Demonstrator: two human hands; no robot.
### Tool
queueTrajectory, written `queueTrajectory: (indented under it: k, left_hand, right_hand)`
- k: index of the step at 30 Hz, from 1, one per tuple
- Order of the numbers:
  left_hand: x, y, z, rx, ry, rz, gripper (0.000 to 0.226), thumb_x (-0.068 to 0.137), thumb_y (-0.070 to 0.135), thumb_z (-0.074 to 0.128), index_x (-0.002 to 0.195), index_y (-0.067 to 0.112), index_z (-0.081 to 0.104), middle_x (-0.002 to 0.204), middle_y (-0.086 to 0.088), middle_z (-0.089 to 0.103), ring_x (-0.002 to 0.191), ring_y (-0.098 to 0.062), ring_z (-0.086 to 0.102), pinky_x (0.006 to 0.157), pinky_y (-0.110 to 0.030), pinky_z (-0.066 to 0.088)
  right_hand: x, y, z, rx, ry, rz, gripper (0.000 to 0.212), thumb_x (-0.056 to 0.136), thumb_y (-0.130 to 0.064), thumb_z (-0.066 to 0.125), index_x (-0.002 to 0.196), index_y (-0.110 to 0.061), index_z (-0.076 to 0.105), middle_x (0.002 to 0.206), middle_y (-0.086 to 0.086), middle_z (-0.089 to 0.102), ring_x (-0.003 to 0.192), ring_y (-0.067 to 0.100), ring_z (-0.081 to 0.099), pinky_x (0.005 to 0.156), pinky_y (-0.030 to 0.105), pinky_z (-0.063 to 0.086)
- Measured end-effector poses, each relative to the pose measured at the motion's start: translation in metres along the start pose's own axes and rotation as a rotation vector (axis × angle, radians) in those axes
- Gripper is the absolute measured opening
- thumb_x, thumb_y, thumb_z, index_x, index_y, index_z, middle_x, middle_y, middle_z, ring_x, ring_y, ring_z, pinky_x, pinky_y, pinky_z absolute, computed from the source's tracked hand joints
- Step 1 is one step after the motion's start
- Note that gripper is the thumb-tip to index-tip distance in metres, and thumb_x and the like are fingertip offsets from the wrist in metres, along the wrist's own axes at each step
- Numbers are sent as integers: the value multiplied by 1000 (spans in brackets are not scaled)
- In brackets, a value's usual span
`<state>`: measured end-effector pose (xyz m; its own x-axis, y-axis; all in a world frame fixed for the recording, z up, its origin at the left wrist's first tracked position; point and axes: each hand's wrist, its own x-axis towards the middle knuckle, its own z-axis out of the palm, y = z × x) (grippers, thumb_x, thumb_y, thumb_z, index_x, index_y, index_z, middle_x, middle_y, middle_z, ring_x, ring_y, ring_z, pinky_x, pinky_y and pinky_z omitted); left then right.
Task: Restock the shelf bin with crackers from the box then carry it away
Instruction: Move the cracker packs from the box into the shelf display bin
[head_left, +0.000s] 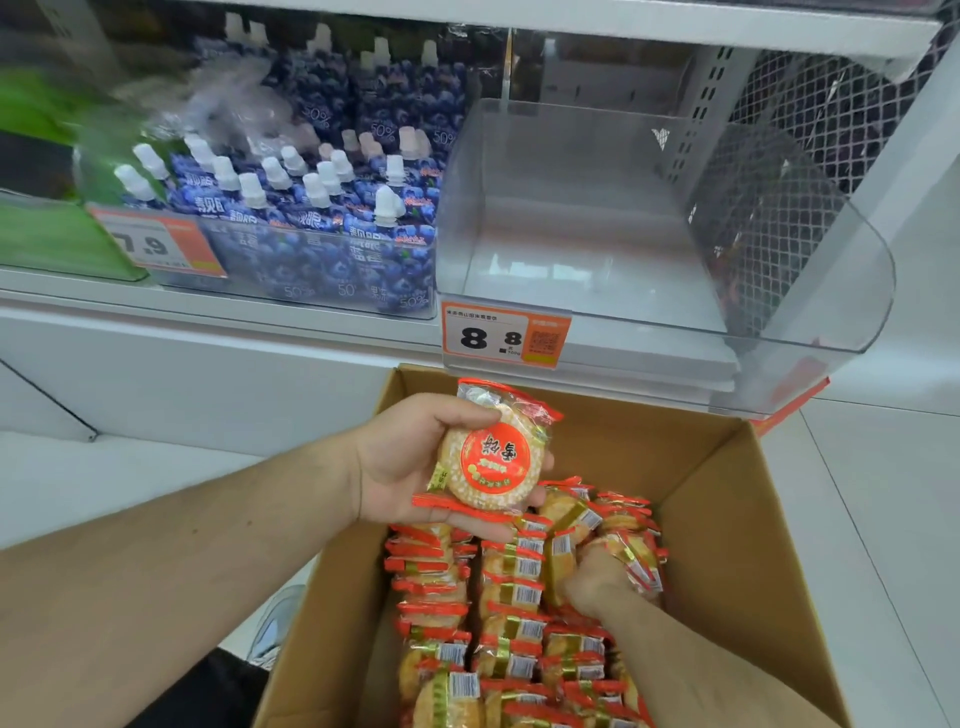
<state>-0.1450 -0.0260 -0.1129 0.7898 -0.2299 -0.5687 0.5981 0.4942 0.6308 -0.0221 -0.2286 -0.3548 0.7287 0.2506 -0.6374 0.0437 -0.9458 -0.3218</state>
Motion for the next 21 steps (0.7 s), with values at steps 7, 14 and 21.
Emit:
queueTrajectory:
  k: [7,14,21]
  left_hand:
    - [-15,18,9,82,153,31,48,83,34,56,118,4,64,124,-20,64,114,-35,62,79,-52,55]
    - [-45,47,14,64,272,226,51,69,29,64,115,7,63,109,-21,70,103,-34,68,72,-51,58]
    - [-49,43,29,89,329,315,56,68,31,66,119,9,60,104,-20,72,96,-34,70,70,-49,60]
  right_hand:
    - [-47,-29,-93,-372,102,-418,4,71,-20,59,75,-22,59,82,-3,53,81,20,60,63,29,47]
    - [-142,-40,-174,-57,750,-1092,51,62,0,81,96,-34,65,128,-6,38,119,18,43,95,39,41]
    - [-176,-54,-184,167,1002,-1262,52,56,-8,90,93,-34,64,137,-3,30,123,7,37,101,18,31]
